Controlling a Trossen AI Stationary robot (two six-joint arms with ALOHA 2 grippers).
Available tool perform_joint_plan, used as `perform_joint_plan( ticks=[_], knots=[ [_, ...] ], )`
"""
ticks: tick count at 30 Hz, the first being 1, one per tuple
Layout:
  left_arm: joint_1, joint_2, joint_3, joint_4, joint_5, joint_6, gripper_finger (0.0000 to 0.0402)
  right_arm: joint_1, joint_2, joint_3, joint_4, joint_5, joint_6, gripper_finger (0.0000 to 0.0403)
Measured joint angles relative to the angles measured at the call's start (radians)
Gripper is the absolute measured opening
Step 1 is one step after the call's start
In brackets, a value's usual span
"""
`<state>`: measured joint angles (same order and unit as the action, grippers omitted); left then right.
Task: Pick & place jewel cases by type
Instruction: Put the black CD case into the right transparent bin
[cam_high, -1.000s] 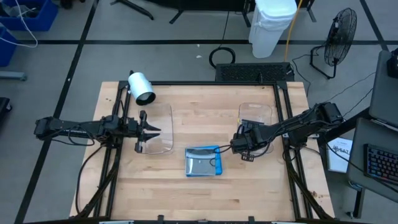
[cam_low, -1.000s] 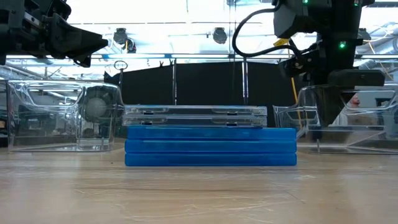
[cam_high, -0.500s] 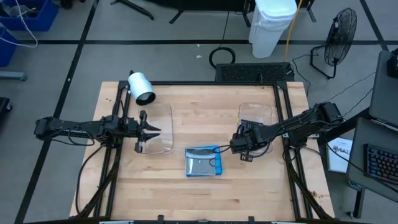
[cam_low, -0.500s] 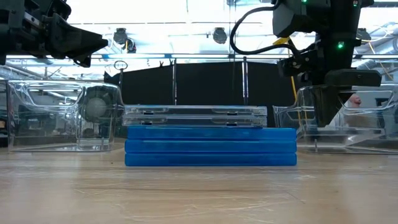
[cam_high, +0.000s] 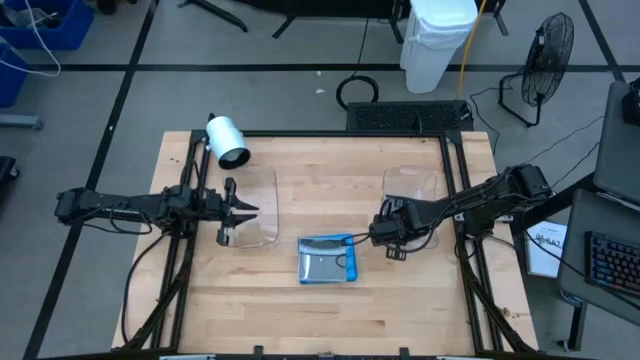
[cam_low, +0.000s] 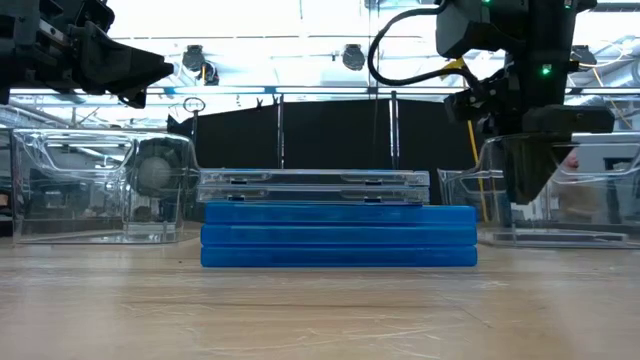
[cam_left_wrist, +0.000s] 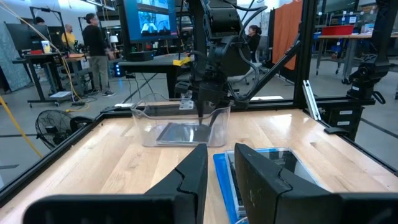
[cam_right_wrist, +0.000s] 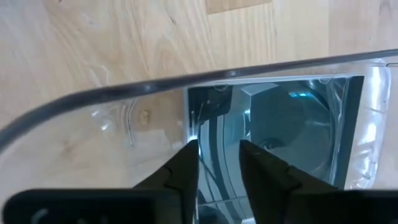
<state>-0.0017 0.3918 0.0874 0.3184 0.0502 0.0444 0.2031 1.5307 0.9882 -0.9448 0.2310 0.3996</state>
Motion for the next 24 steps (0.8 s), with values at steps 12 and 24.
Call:
perform_joint_plan(
  ticks=[12,24],
  knots=[
    [0.0,0.0,0.0,0.0,0.0,0.0,0.0088,-0.003,-0.014,0.135,-0.097,0.001,-0.02,0.0138],
    [0.0,0.0,0.0,0.0,0.001,0.0,0.0088,0.053,-0.086,0.168,0.378,-0.131,-0.255,0.0133]
  ],
)
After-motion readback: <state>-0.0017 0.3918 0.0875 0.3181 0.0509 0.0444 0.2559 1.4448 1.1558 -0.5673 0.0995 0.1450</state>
